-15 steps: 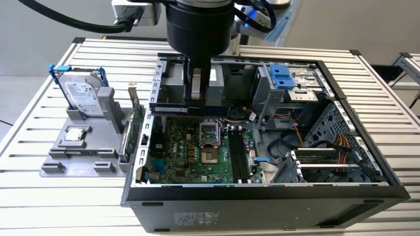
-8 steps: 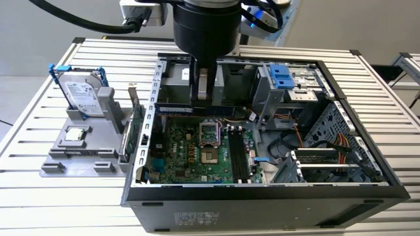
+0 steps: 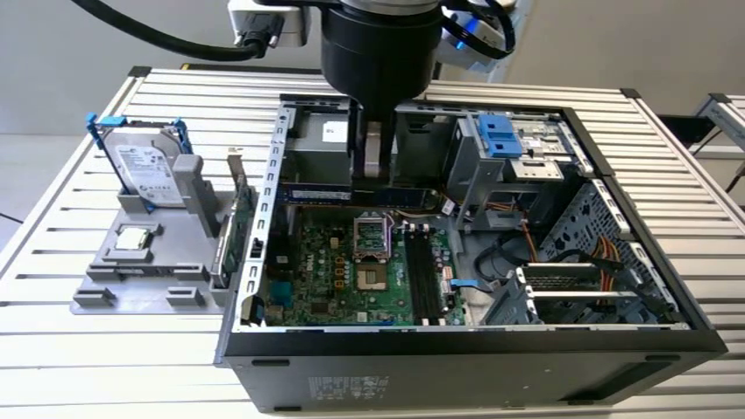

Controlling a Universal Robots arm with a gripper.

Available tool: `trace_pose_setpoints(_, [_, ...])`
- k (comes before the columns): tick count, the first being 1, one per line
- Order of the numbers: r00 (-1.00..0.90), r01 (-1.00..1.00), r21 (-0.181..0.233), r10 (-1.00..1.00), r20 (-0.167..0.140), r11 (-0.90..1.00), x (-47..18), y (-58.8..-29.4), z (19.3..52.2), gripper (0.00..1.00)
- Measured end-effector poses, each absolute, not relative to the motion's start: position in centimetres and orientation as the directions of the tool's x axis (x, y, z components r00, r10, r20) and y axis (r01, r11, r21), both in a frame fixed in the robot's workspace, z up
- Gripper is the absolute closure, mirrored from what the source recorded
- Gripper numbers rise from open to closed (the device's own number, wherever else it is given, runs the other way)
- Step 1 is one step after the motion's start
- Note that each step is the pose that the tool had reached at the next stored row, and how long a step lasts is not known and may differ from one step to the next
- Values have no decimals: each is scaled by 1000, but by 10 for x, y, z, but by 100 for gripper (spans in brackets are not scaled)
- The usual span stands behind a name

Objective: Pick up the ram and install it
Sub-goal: 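Pick up the ram and move it above insertion slot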

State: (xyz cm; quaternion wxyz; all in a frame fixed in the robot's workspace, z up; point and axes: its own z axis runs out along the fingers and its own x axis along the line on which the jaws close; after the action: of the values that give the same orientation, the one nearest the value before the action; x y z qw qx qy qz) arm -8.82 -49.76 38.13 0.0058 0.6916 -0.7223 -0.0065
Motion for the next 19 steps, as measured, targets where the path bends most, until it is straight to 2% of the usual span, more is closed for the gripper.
trace_pose_setpoints(19, [-43,-999,17,-999,-1,43,-65,-498,381,100])
